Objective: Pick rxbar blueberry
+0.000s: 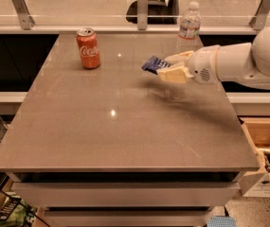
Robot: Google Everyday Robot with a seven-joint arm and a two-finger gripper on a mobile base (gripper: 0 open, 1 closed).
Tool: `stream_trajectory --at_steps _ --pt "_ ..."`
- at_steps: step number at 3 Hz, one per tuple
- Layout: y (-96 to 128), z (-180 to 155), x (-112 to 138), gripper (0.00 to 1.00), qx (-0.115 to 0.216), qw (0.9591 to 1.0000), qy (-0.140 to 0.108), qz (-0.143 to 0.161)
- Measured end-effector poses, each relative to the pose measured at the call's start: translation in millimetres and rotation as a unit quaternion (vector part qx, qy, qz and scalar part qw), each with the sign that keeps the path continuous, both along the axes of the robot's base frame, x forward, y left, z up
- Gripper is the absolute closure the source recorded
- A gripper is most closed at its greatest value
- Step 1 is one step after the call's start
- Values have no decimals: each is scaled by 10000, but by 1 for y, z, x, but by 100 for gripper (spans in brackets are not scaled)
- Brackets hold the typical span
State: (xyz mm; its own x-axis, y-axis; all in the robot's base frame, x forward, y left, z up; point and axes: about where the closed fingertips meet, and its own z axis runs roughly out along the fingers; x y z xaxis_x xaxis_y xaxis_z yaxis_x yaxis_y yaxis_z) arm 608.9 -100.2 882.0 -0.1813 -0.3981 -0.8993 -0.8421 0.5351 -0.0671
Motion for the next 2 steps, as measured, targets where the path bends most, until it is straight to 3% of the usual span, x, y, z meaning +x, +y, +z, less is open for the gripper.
stream_trajectory --at_steps 2 --pt "-9 28 -1 100 -363 9979 71 529"
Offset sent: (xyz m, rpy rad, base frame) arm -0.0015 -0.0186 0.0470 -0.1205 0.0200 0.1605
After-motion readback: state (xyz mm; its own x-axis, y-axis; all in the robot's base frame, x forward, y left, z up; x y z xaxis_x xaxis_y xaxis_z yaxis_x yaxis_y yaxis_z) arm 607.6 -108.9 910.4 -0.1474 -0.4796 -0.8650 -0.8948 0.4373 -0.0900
